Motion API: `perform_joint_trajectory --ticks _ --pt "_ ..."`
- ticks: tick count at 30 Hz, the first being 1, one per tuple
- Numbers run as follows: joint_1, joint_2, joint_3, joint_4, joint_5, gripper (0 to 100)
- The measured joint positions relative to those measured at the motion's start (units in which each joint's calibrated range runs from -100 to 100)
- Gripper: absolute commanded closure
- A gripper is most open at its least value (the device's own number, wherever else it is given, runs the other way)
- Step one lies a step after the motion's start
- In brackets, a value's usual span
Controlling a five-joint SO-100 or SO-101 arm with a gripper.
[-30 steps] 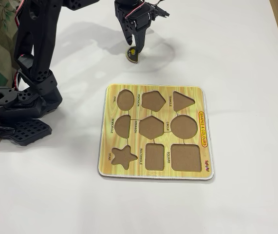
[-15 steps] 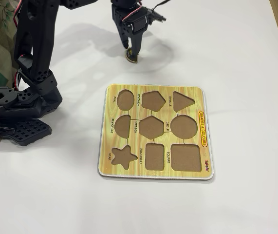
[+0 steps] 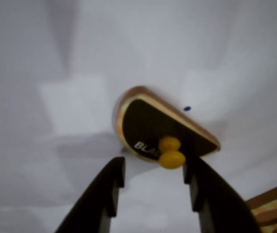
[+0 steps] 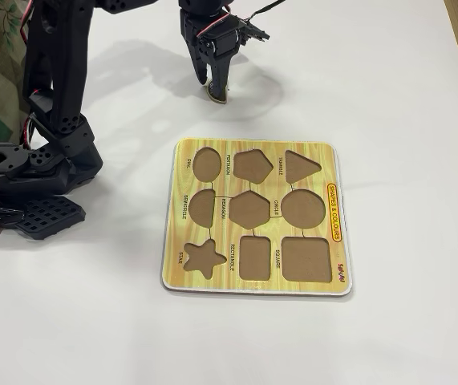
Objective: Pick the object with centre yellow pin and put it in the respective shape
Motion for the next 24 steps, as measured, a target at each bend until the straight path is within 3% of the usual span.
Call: perform_joint_trajectory --ticks 20,24 --pt "0.0 0.0 0.0 -3.4 0.0 87" --pt "0.0 0.0 0.0 -3.4 0.0 97"
